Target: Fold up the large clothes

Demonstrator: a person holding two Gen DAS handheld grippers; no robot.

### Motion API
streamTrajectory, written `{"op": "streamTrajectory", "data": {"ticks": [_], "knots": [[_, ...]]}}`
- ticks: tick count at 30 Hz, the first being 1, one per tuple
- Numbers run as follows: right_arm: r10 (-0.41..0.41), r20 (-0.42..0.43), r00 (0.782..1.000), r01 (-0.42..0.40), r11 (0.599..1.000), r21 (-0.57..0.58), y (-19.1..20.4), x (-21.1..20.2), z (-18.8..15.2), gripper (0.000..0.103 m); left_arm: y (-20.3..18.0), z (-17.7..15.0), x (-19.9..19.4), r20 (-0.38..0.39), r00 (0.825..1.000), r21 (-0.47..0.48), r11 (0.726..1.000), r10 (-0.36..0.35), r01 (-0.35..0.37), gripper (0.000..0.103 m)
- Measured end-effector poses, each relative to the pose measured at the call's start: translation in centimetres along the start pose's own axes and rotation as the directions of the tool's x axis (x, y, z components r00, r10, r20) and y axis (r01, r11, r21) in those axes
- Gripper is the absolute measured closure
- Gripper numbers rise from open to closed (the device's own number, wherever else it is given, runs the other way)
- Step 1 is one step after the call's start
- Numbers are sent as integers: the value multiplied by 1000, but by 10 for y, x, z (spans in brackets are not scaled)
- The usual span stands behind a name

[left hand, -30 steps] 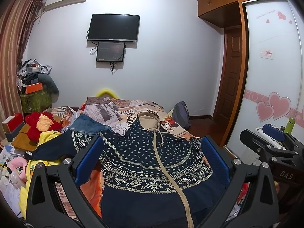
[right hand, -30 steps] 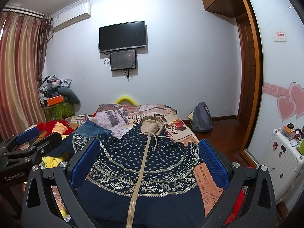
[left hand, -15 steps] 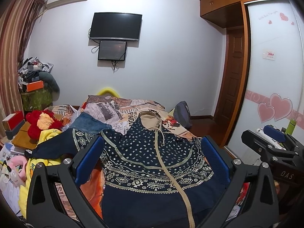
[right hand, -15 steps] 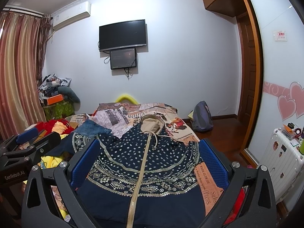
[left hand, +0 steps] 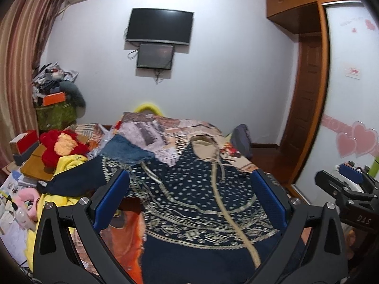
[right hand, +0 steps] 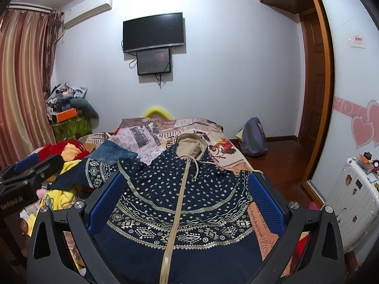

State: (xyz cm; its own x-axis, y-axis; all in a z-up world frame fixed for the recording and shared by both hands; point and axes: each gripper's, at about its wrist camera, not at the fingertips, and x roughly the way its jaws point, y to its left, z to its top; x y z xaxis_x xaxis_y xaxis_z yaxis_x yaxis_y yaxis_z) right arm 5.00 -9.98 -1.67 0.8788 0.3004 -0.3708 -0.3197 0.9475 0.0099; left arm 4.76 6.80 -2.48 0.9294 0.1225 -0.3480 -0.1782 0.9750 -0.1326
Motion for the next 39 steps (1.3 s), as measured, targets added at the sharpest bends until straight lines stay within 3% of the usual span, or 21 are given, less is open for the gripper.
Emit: {"op": "streamTrajectory", "data": {"ticks": [5, 8, 15, 19, 24, 27, 29, 33, 37, 39], "knots": [[10, -31, 999, -10, 1000, 1, 3, 30, 6, 0, 41, 3, 25, -34, 995, -55, 994, 97, -99, 0], [7, -36, 999, -6, 1000, 9, 2, 48, 9, 0, 78, 2, 42, -67, 981, -113, 975, 183, -190, 0], [-5, -109, 994, 4, 1000, -10, 2, 107, 11, 0, 161, -12, 86, -189, 942, -178, 933, 279, -312, 0], [-18, -182, 983, 19, 1000, 5, 1, 137, 1, 0, 213, -26, 110, -281, 923, -260, 905, 264, -338, 0], [-64, -296, 953, 70, 998, 9, -2, 178, -12, 0, 285, -50, 142, -385, 894, -394, 835, 231, -385, 0], [-77, -338, 938, 86, 996, 11, -4, 197, -17, 0, 320, -65, 159, -424, 887, -445, 811, 184, -380, 4], [-67, -367, 928, 82, 996, 25, -4, 205, -20, 0, 341, -75, 169, -435, 891, -500, 790, 125, -355, 8], [-21, -433, 901, 65, 994, 87, -8, 223, -27, 0, 383, -101, 189, -446, 895, -626, 708, 18, -327, 13], [-36, -469, 883, 80, 994, 75, -4, 236, -33, 0, 416, -126, 205, -429, 900, -734, 609, -75, -300, 20], [-45, -480, 876, 86, 994, 63, -2, 240, -35, 0, 428, -134, 209, -411, 907, -767, 574, -94, -288, 27]]}}
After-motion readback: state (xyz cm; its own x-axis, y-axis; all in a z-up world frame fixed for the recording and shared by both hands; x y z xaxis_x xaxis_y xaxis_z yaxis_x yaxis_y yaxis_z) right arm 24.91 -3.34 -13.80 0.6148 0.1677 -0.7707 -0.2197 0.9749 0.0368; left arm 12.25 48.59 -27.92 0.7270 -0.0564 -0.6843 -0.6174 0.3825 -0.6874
